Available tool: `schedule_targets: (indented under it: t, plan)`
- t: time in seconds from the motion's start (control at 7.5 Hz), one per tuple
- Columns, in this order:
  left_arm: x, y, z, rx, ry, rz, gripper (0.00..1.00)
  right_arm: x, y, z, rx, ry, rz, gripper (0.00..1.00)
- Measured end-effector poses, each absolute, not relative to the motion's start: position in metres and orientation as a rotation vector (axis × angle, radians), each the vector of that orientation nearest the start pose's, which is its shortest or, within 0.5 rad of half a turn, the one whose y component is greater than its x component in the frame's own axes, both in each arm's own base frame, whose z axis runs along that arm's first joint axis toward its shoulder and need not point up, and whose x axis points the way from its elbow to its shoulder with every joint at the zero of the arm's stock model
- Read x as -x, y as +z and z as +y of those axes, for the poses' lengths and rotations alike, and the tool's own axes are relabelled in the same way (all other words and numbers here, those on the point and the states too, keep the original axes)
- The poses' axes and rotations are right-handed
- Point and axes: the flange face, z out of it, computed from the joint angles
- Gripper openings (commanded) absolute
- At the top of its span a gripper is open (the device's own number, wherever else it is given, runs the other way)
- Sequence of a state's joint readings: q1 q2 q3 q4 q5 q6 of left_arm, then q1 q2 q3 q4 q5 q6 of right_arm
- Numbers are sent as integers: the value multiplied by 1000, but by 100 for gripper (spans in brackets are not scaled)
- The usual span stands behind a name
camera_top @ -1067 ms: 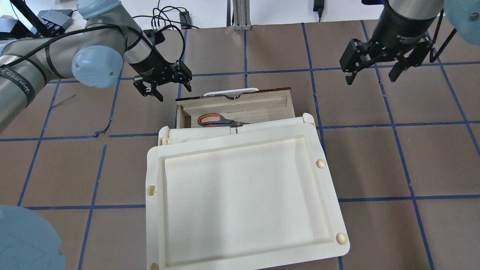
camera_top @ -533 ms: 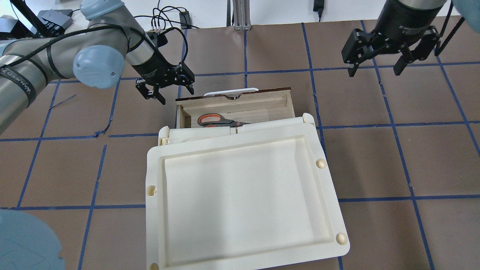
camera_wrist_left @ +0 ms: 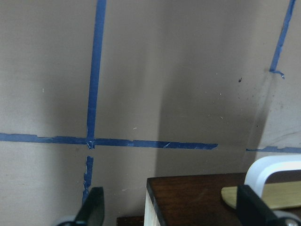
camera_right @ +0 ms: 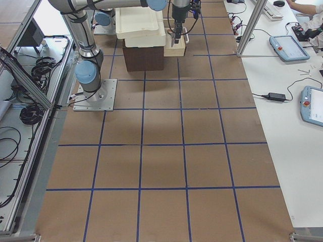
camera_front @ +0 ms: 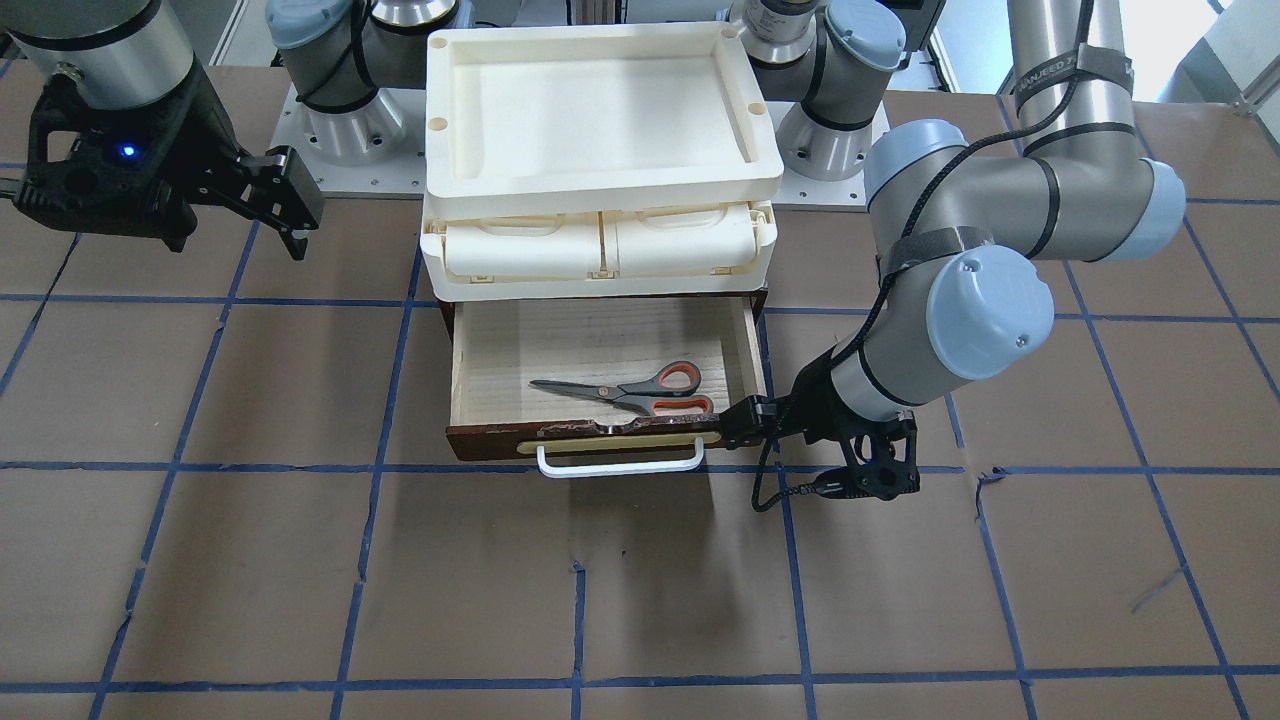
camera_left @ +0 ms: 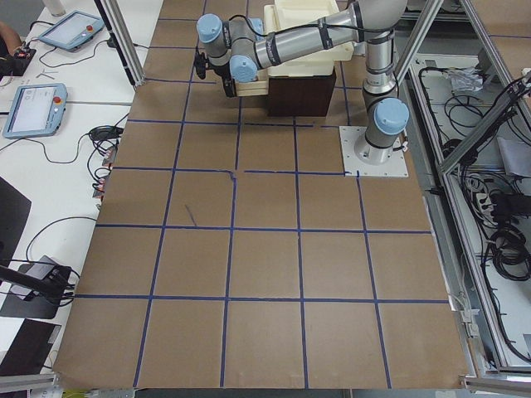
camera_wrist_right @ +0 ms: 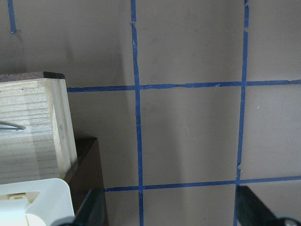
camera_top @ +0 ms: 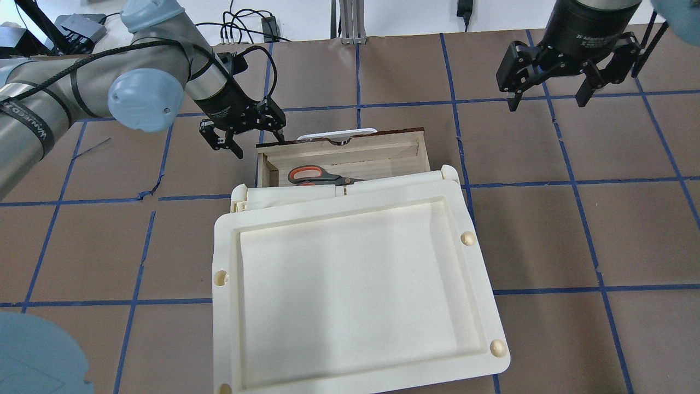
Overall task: Put scissors in drawer and close it
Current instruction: 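Push the drawer front away from the robot with the left gripper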
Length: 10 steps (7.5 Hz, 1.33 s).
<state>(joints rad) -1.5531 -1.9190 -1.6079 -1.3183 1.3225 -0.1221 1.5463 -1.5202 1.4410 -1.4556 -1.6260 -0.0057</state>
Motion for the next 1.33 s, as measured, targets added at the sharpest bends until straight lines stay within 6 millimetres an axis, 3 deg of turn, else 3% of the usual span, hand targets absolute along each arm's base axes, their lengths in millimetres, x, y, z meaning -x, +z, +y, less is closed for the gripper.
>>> schedule_targets:
  t: [0.67,1.33]
  plan:
    - [147,319,-577,289,356,3337,100,-136,515,-510,9,32,3173,100]
    - [147,325,-557,325,518,3300,100,-138,513,-512,26,16,3176,100]
